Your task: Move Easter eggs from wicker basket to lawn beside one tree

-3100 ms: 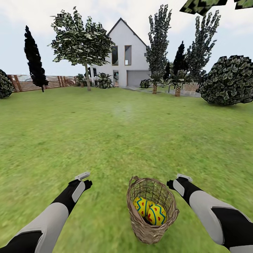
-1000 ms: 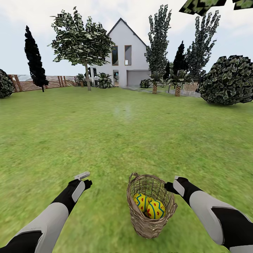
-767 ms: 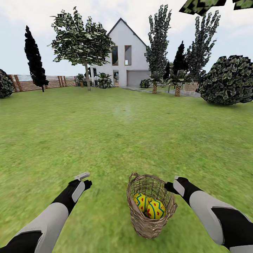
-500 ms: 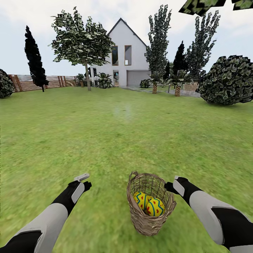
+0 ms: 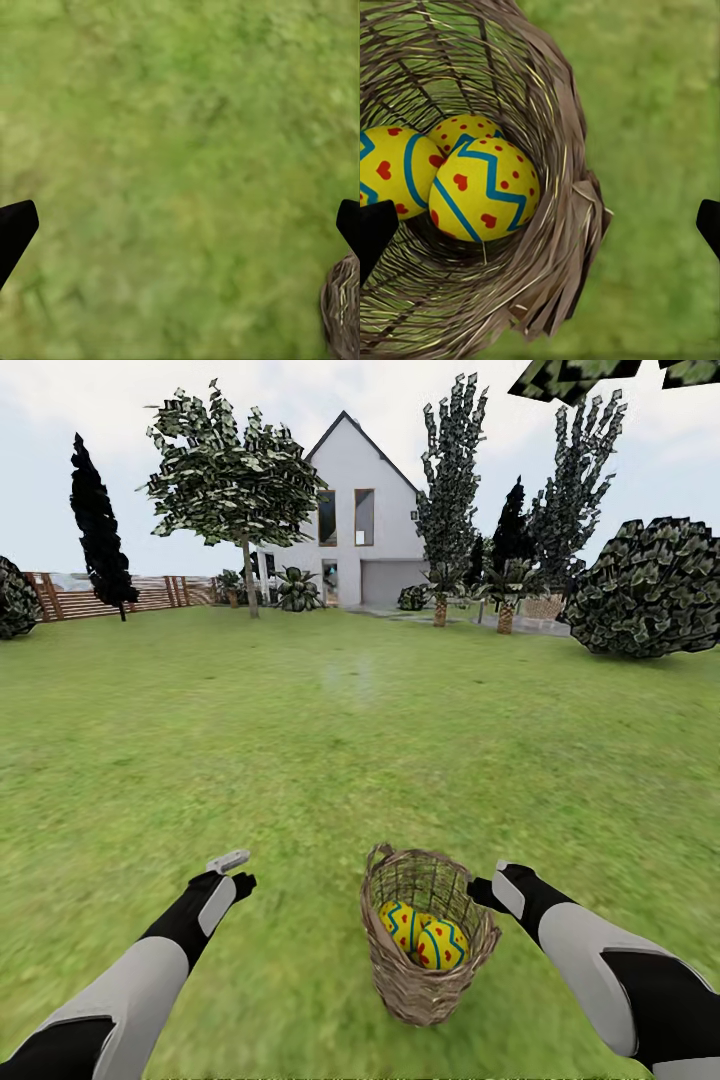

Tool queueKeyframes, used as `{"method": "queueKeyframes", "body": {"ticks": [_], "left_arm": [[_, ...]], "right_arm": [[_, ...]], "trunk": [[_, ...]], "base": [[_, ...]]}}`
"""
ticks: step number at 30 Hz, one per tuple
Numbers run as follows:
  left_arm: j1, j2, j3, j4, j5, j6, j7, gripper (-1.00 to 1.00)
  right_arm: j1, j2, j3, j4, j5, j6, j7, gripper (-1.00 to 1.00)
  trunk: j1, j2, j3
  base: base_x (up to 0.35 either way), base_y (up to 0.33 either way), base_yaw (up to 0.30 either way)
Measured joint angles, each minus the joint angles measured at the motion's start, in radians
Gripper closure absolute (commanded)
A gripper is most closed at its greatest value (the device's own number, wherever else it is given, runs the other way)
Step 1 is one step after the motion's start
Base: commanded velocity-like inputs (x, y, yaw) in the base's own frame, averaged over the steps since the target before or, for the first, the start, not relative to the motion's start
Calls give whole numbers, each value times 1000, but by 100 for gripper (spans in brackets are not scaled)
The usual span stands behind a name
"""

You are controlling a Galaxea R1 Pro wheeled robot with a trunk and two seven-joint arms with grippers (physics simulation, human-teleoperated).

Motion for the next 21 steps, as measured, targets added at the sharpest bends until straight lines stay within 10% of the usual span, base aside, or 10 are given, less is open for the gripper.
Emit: {"method": "queueKeyframes", "body": {"ticks": [21], "left_arm": [[0, 0, 0, -7, 1, 0, 0, -100]], "right_arm": [[0, -1, 0, 1, 1, -1, 2, -100]], "trunk": [[81, -147, -66]], "base": [[0, 0, 0]]}}
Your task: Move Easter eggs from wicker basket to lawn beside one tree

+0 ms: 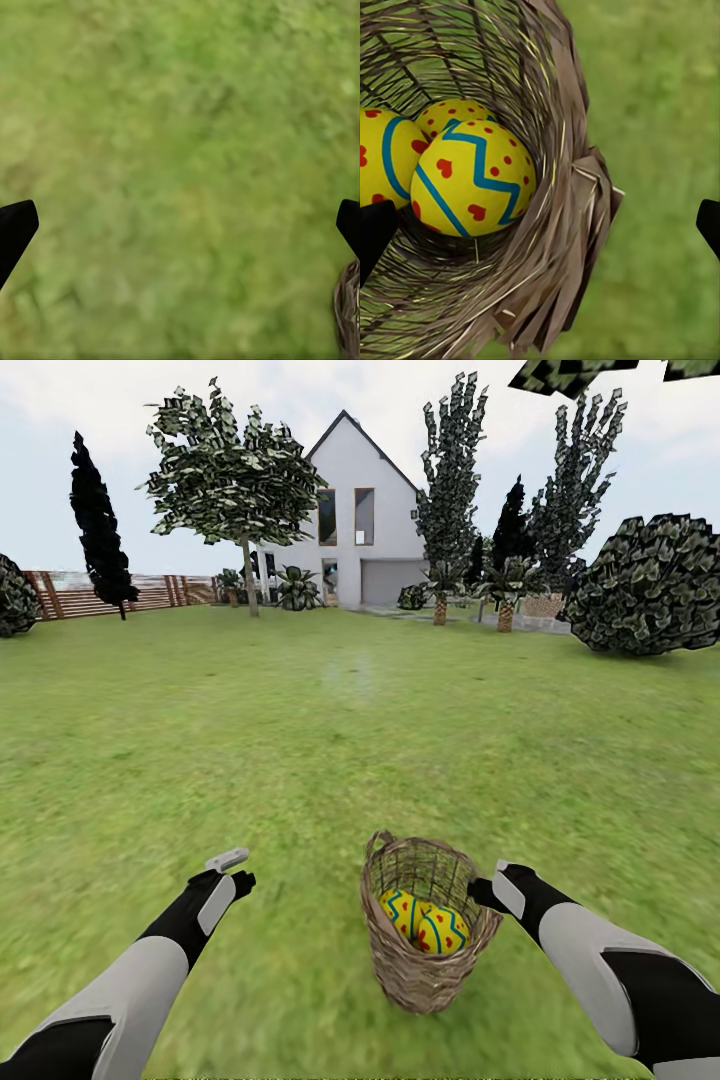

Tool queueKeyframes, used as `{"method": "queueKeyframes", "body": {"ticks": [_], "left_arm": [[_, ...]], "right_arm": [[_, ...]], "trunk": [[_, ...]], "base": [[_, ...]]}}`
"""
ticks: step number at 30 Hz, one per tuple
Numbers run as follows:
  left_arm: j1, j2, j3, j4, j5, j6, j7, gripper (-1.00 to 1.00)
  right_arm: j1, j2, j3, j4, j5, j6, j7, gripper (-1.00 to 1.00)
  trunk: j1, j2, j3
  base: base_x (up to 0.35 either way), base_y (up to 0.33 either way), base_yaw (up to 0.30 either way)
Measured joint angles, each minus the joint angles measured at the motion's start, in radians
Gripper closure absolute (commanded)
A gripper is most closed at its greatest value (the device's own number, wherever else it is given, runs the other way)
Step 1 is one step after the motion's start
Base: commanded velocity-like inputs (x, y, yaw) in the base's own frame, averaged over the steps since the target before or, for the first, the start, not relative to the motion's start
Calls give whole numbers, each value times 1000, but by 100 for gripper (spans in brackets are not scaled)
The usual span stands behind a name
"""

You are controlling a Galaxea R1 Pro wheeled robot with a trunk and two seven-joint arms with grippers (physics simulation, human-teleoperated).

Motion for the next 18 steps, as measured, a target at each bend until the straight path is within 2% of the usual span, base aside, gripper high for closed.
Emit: {"method": "queueKeyframes", "body": {"ticks": [2, 18], "left_arm": [[0, 0, 0, 0, 0, 0, 0, -100], [0, 1, 2, 0, 0, 0, 1, -100]], "right_arm": [[0, -1, 0, 0, 0, 0, 1, -100], [0, -11, -1, 0, -1, -5, 9, -100]], "trunk": [[8, -14, -6], [8, -14, -6]], "base": [[0, 0, 0], [0, 0, 0]]}}
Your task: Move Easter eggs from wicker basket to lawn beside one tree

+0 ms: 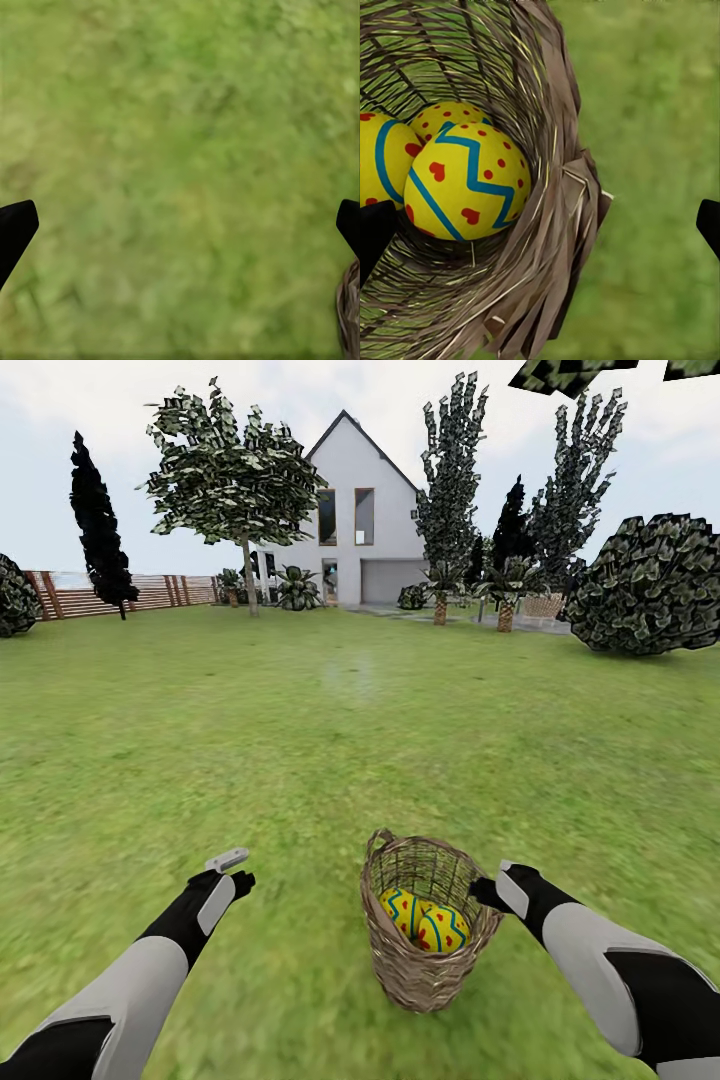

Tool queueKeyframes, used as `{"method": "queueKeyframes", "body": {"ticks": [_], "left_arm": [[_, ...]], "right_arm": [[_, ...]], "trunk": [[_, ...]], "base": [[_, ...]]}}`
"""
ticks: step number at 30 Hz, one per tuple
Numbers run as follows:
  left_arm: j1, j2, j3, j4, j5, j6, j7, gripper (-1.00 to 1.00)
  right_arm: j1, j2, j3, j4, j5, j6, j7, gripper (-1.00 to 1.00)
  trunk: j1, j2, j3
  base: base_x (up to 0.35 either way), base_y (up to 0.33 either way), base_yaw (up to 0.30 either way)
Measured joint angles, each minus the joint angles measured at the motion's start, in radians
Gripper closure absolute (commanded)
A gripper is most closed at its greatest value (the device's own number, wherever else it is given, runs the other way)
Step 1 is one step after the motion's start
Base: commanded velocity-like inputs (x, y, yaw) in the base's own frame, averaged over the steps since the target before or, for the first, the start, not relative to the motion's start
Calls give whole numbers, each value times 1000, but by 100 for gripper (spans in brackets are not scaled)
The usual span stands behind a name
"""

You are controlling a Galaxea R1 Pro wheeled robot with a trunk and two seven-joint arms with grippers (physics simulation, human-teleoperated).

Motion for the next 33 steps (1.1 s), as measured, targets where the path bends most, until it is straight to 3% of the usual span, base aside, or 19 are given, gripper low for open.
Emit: {"method": "queueKeyframes", "body": {"ticks": [9, 33], "left_arm": [[0, 9, 1, 0, 2, 1, -1, -100], [0, 14, 2, 0, 3, 2, -2, -100]], "right_arm": [[0, -3, 0, 0, 0, 0, 6, -100], [0, 4, 1, 2, 0, 0, 6, -100]], "trunk": [[0, 0, 0], [92, -168, -75]], "base": [[0, 0, 0], [0, 0, 0]]}}
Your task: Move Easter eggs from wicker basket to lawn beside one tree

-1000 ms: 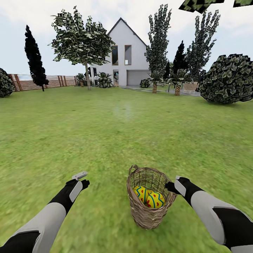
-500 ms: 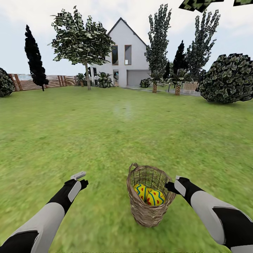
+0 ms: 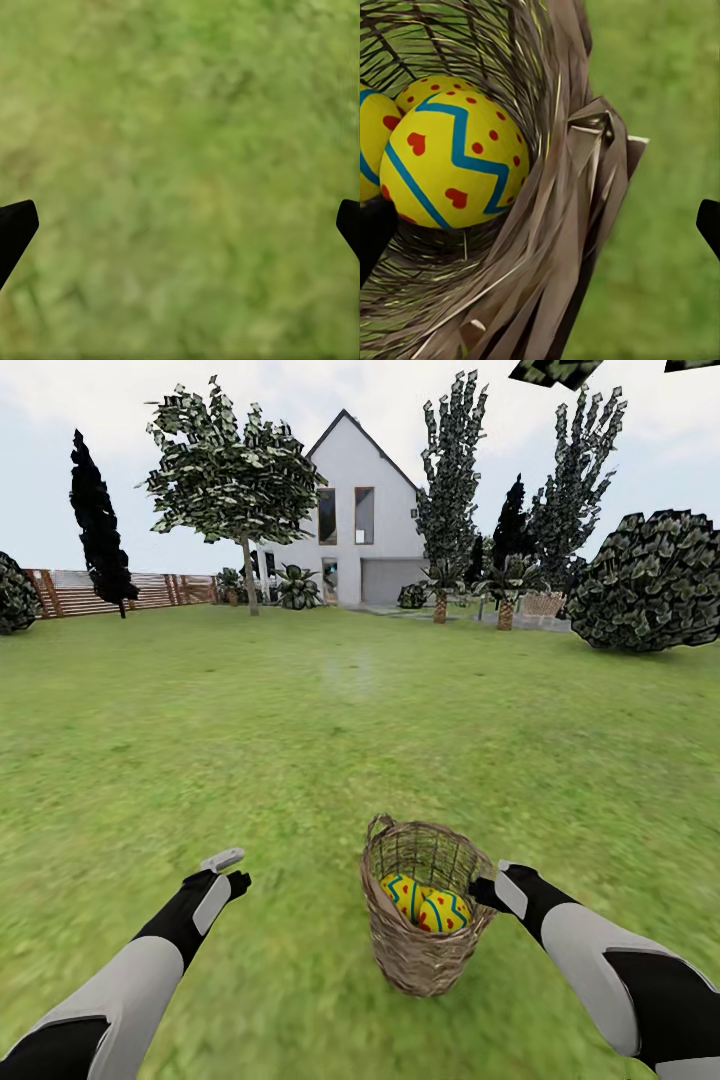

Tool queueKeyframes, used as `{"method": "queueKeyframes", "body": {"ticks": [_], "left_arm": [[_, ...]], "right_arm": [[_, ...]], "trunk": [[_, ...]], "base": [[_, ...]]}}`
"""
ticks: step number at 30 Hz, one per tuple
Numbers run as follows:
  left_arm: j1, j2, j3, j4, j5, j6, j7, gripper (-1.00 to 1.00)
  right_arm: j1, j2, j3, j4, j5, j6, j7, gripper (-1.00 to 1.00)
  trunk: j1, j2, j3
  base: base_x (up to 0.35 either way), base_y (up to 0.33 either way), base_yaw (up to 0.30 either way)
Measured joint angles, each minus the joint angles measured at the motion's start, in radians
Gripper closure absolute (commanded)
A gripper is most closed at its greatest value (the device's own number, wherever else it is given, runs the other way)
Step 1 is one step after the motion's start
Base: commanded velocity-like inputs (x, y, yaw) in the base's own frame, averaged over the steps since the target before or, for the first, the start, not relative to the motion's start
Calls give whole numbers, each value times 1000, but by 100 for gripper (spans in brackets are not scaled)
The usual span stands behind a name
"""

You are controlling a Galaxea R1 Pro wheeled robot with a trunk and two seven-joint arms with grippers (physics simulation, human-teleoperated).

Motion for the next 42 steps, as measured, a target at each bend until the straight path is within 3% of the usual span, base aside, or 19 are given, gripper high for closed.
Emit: {"method": "queueKeyframes", "body": {"ticks": [8, 20, 32, 33, 42], "left_arm": [[0, 0, 0, 0, 0, 0, 0, -100], [-1, -1, -1, 0, 0, 0, 0, -100], [0, -1, -1, 0, -1, 0, 0, -100], [0, -1, -1, 0, -1, 0, 0, -100], [0, 2, -1, 1, -2, 0, -1, -100]], "right_arm": [[0, 1, 0, 0, 0, 0, 0, -100], [0, 1, 0, 0, 0, 0, 0, -100], [0, 4, 1, 0, 1, 0, 13, -100], [0, 4, 1, 0, 1, 0, 14, 100], [-1, 3, 5, -6, 29, 2, 19, 100]], "trunk": [[31, -56, -25], [36, -59, -71], [36, -59, -72], [36, -59, -72], [36, -60, -71]], "base": [[0, 0, 0], [0, 0, 0], [0, 0, 0], [0, 0, 0], [0, 0, 0]]}}
